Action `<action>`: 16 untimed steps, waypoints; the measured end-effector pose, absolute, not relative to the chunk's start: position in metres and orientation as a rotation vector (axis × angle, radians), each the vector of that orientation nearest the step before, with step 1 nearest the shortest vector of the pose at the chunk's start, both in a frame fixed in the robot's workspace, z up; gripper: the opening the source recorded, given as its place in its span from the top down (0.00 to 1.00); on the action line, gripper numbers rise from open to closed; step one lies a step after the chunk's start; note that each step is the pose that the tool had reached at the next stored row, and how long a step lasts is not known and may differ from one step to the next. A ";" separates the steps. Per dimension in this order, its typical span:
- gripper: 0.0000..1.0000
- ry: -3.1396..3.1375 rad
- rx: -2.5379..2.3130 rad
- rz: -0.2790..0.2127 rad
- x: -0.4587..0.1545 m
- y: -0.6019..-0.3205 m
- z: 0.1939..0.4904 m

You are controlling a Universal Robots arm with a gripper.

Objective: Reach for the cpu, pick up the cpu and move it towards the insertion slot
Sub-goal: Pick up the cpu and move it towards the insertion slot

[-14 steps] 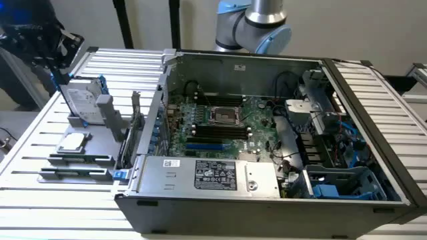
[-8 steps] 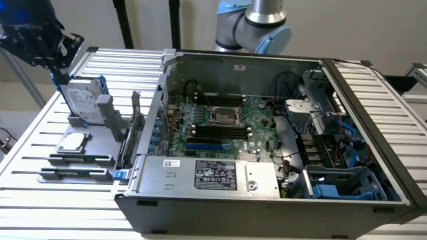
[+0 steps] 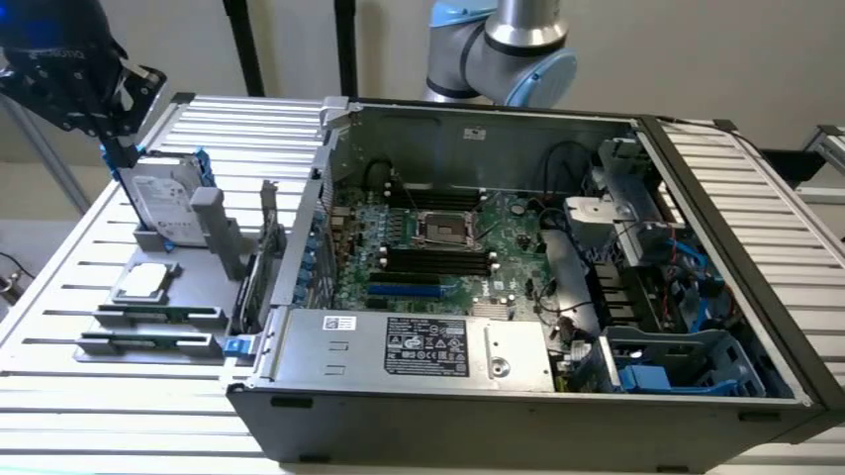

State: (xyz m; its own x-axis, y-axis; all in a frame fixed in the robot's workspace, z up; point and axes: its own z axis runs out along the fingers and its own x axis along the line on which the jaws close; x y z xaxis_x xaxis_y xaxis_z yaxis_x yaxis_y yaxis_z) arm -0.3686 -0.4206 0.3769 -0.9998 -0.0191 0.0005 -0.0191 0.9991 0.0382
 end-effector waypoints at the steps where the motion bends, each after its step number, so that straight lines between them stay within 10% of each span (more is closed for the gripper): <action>1: 0.89 -3.140 0.030 -0.060 -0.370 -0.421 0.377; 16: 0.89 -3.140 0.030 -0.044 -0.415 -0.423 0.374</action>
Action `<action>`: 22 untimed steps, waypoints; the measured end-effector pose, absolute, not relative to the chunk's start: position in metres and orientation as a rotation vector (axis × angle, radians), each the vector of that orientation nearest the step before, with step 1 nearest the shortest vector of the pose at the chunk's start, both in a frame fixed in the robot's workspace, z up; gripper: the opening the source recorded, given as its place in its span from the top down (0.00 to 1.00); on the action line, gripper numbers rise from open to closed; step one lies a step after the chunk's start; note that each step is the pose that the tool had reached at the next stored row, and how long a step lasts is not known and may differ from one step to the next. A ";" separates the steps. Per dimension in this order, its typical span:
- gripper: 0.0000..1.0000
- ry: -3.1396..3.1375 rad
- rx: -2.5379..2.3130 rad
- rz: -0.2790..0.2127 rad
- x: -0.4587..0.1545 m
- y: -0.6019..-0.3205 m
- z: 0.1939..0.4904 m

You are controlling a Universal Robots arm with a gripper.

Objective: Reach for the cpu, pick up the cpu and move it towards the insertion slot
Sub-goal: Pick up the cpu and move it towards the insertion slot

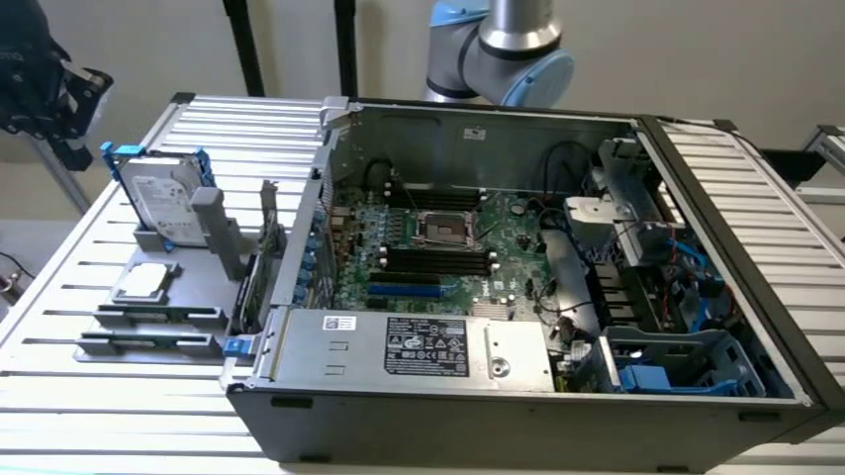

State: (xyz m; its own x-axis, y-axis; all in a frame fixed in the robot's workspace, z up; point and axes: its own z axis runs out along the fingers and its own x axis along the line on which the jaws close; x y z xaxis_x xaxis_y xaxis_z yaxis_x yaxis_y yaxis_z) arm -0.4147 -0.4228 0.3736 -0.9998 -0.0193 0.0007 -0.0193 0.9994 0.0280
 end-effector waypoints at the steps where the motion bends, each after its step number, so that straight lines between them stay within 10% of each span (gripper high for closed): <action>1: 0.89 -3.140 0.031 -0.041 -0.417 -0.423 0.373; 17: 0.89 -3.140 0.035 -0.002 -0.426 -0.416 0.367; 22: 0.76 -3.140 0.035 -0.002 -0.426 -0.416 0.367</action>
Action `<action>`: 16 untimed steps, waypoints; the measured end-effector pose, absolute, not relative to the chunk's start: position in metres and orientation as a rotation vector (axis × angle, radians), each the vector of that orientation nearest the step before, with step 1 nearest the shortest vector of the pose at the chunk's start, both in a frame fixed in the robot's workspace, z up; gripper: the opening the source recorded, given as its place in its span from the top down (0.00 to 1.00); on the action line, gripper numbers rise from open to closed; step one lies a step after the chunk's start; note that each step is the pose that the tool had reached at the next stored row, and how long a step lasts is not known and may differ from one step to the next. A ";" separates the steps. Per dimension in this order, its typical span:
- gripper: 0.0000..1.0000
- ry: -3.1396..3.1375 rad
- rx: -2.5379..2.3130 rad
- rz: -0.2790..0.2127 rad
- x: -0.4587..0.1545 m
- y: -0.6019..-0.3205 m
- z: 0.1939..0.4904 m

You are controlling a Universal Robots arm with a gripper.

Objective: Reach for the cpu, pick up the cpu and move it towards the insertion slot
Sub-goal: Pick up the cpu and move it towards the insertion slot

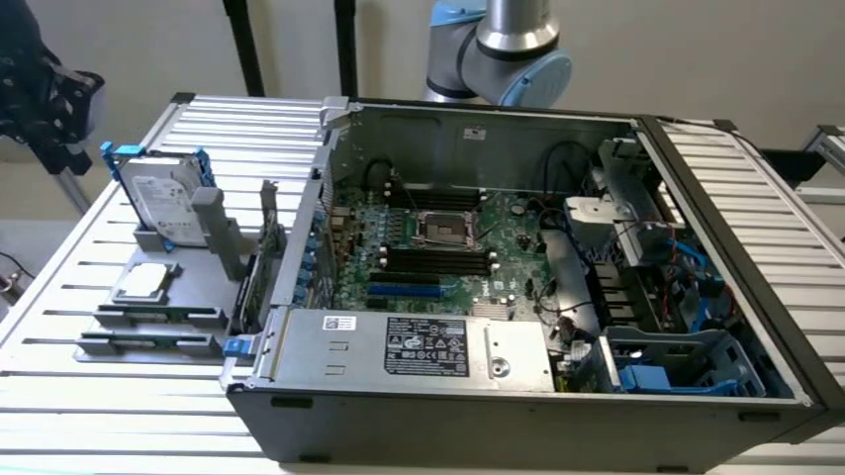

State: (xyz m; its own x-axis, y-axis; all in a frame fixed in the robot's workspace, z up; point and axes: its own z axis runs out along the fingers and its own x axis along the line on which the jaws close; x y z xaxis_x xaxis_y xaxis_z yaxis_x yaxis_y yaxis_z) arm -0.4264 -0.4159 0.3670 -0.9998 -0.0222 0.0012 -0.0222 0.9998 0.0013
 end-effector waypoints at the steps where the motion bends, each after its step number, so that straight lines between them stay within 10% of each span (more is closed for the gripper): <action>1: 0.70 -3.140 0.035 -0.002 -0.426 -0.416 0.367; 11: 0.29 -3.140 0.035 -0.002 -0.426 -0.416 0.366; 16: 0.29 -3.140 0.035 -0.004 -0.426 -0.416 0.357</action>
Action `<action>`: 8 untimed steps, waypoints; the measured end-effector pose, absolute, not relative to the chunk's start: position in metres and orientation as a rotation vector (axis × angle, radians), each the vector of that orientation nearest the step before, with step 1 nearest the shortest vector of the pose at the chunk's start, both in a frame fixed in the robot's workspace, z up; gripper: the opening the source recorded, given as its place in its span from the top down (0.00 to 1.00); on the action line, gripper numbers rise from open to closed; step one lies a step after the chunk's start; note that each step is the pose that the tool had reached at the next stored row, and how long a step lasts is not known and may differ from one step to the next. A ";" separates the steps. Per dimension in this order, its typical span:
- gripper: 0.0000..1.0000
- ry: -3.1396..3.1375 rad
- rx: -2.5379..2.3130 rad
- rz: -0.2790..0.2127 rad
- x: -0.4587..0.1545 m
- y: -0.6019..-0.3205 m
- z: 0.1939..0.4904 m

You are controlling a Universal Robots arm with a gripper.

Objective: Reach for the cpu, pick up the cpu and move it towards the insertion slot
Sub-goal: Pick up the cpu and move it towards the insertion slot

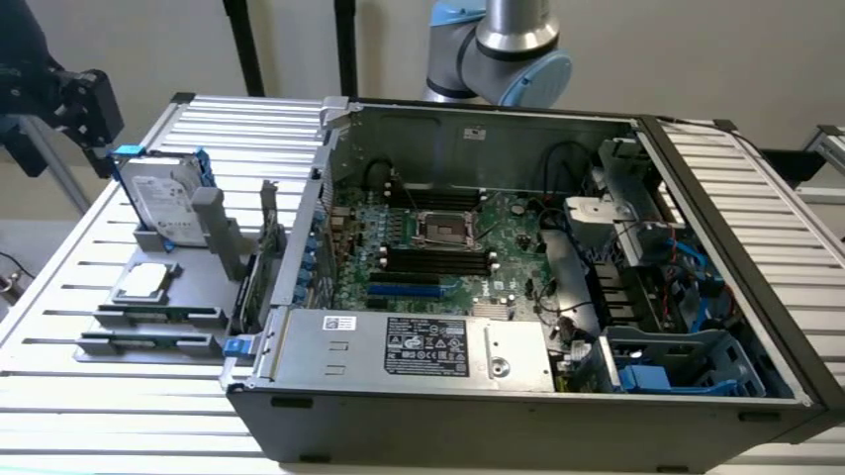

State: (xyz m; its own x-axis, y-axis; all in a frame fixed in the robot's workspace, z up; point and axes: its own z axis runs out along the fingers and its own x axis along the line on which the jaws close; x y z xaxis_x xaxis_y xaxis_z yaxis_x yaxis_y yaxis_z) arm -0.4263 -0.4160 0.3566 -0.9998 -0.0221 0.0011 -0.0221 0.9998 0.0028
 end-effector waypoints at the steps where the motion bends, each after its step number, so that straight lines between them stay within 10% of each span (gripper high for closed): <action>1: 0.29 -3.140 0.035 -0.004 -0.426 -0.416 0.355; 8: 0.29 -3.140 0.035 -0.004 -0.426 -0.418 0.342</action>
State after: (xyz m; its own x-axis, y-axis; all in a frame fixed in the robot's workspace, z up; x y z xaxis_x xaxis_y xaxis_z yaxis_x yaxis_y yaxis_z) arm -0.4256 -0.4178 0.3421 -0.9998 -0.0221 0.0011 -0.0221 0.9998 0.0028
